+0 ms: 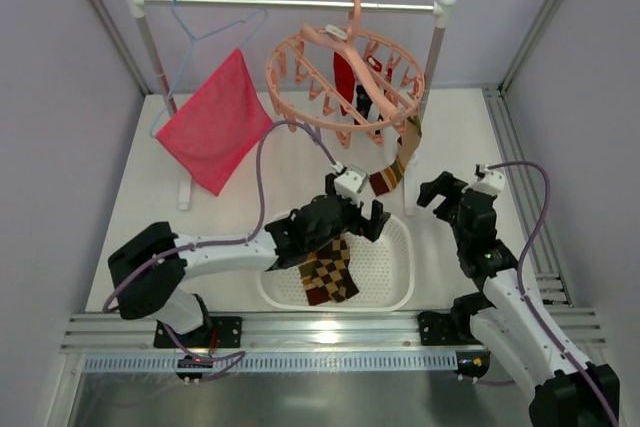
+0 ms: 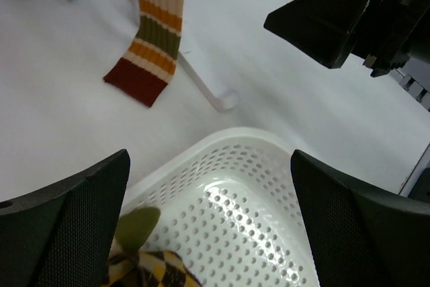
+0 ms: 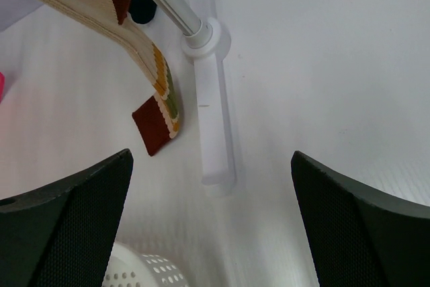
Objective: Remove the socks clipped to the hanger
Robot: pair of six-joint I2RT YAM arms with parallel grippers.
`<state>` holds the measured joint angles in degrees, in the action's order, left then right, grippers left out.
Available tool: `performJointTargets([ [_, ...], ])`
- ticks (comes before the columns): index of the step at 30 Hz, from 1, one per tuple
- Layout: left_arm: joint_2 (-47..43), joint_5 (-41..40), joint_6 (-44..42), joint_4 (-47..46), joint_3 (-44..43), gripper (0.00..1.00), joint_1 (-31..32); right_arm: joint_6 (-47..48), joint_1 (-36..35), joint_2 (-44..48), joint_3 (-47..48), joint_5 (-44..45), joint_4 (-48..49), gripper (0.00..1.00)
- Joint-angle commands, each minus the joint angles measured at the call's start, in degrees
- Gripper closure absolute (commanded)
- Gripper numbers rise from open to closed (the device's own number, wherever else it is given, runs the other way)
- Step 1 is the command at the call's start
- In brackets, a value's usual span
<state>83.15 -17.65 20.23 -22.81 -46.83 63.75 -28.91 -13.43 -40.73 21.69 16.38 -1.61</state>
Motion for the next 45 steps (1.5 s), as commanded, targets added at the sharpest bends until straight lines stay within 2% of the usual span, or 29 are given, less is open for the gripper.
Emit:
performJointTargets([
  [1,6.91,3.24,-3.61,-15.49,-5.54,0.0,0.41,-1.33,2.35,2.76,-0.51,-5.48,4.59,0.0],
  [2,11.02,2.45,-4.14,-16.82,-8.08,0.0,0.76,-1.42,3.31,3.54,-0.69,-6.27,4.59,0.0],
  [10,27.22,-5.37,-8.98,-28.86,-17.76,0.0,2.79,-1.59,6.14,7.32,-0.69,-10.93,3.98,0.0],
  [15,35.92,-17.3,-14.41,-34.75,-24.35,0.0,3.84,-1.33,6.22,10.58,0.19,-12.78,3.1,0.0],
  [20,44.89,-24.97,-17.85,-32.48,-35.86,0.0,3.67,-0.71,6.22,13.74,1.42,-14.01,1.96,0.0],
  [26,47.36,-25.33,-13.73,-30.54,-38.68,0.0,1.12,-0.1,6.31,18.22,3.09,-14.62,-2.08,0.0],
  [36,50.88,-24.63,-12.67,-26.41,-44.58,0.01,-2.04,0.52,6.22,22.88,4.94,-14.71,-5.68,0.0],
  [37,50.97,-24.8,-12.5,-26.24,-44.66,0.02,-2.22,0.6,6.22,23.24,5.11,-14.62,-5.86,0.0],
  [40,51.32,-25.42,-12.23,-26.15,-44.75,0.19,-2.49,0.69,6.22,24.03,5.81,-14.54,-6.83,0.0],
  [45,53.07,-26.47,-13.46,-27.2,-46.25,0.32,-2.49,0.69,6.22,24.73,5.99,-14.71,-7.27,0.0],
])
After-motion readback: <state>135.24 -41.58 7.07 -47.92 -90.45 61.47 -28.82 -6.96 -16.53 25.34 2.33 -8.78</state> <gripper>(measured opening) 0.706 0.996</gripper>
